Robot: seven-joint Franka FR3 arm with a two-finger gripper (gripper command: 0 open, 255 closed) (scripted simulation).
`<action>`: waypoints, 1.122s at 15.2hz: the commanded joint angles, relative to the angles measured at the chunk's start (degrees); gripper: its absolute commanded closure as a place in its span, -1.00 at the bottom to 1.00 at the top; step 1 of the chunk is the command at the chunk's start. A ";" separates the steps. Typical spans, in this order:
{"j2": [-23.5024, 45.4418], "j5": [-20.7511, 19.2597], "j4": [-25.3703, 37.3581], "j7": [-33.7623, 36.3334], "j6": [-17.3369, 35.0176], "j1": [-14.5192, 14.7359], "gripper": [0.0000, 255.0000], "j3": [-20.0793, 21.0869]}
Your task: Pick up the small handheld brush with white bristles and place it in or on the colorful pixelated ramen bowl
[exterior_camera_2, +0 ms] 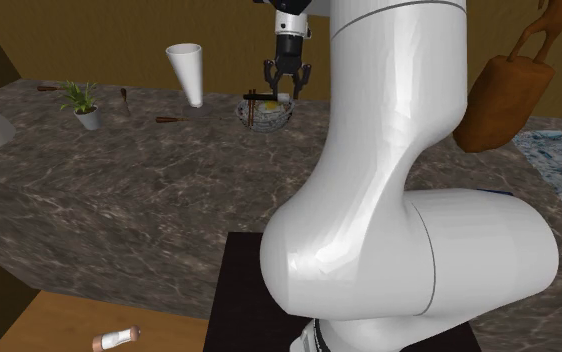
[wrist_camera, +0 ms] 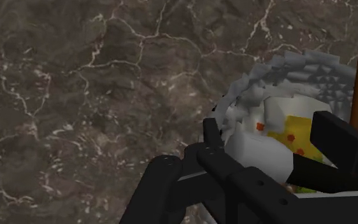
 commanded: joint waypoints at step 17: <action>4.42 -0.17 14.21 0.52 -9.79 -0.33 -1.00 -0.02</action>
